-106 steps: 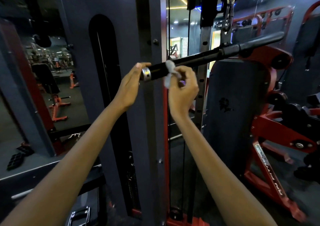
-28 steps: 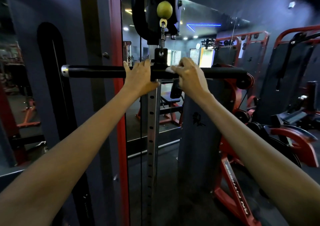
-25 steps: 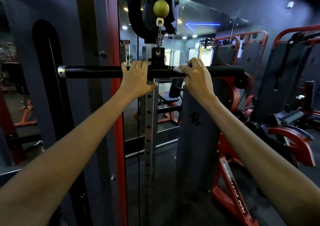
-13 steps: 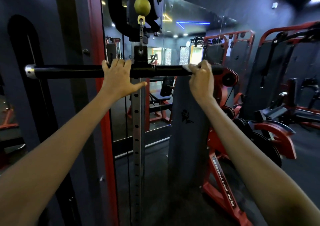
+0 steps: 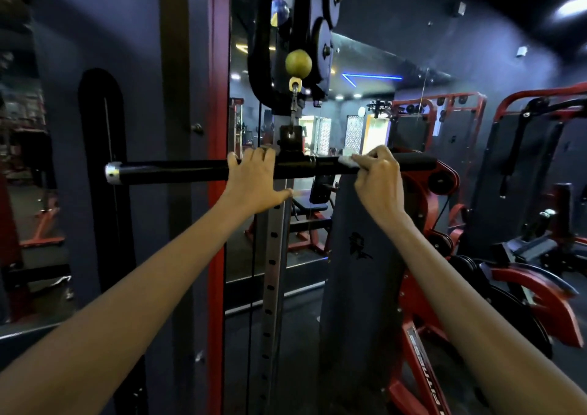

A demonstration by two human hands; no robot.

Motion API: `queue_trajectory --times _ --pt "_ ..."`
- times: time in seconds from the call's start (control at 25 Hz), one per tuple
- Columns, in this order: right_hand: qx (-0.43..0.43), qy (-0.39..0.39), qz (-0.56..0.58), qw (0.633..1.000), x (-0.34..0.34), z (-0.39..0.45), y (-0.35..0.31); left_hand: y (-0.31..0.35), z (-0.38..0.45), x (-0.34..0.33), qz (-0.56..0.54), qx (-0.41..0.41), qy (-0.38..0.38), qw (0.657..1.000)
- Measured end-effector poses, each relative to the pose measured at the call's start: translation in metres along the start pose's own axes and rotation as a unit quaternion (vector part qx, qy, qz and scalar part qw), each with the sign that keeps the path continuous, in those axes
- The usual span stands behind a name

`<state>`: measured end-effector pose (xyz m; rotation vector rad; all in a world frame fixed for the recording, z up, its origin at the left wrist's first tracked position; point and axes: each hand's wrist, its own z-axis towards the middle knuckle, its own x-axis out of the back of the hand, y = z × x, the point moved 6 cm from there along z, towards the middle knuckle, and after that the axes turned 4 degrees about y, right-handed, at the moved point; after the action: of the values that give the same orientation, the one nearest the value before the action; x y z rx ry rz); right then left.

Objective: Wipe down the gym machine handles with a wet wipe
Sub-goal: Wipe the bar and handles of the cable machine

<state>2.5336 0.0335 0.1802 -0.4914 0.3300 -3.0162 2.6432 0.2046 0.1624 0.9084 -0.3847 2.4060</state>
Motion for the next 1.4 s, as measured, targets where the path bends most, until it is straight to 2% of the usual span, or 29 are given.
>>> queue_trajectory --times 0.12,0.24,0.44,0.52,0.56,0.68,0.72,0.8,0.88,0.96,1.08,1.2,1.4 --pt "0.038 -0.004 0.026 0.999 0.001 0.009 -0.026 -0.006 0.005 0.006 -0.031 -0.009 -0.018 0.999" --pt "0.054 0.029 0.056 0.997 0.009 0.029 -0.055 -0.013 0.008 0.024 -0.125 -0.02 0.026 0.992" --pt "0.076 0.047 0.072 0.993 0.009 0.072 -0.11 -0.055 0.046 0.062 -0.307 0.034 0.069 0.949" --pt "0.079 0.05 0.068 0.993 0.003 0.094 -0.127 -0.07 0.071 0.071 -0.4 0.063 0.068 0.912" --pt "0.08 0.061 0.07 0.992 0.002 0.108 -0.135 -0.075 0.085 0.071 -0.463 0.074 0.06 0.881" --pt "0.072 0.111 0.075 0.988 -0.001 0.146 -0.151 -0.074 0.115 0.056 -0.661 0.065 -0.017 0.747" --pt "0.073 0.123 0.064 0.988 -0.002 0.158 -0.156 -0.069 0.12 0.048 -0.683 0.053 -0.039 0.728" --pt "0.077 0.119 0.027 0.99 -0.004 0.177 -0.163 -0.061 0.122 0.036 -0.693 0.054 -0.024 0.718" --pt "0.073 0.103 -0.027 0.992 -0.005 0.19 -0.165 -0.057 0.122 0.029 -0.717 0.066 0.016 0.693" --pt "0.081 0.125 -0.064 0.987 0.0 0.199 -0.169 -0.054 0.119 0.028 -0.732 0.058 0.039 0.677" --pt "0.093 0.169 -0.065 0.979 0.008 0.214 -0.178 -0.055 0.12 0.025 -0.74 0.045 0.048 0.67" --pt "0.108 0.173 -0.058 0.977 0.0 0.222 -0.193 -0.054 0.12 0.025 -0.745 0.034 0.036 0.666" --pt "0.171 0.092 -0.073 0.978 -0.021 0.222 -0.206 -0.055 0.121 0.024 -0.745 0.044 0.026 0.665"
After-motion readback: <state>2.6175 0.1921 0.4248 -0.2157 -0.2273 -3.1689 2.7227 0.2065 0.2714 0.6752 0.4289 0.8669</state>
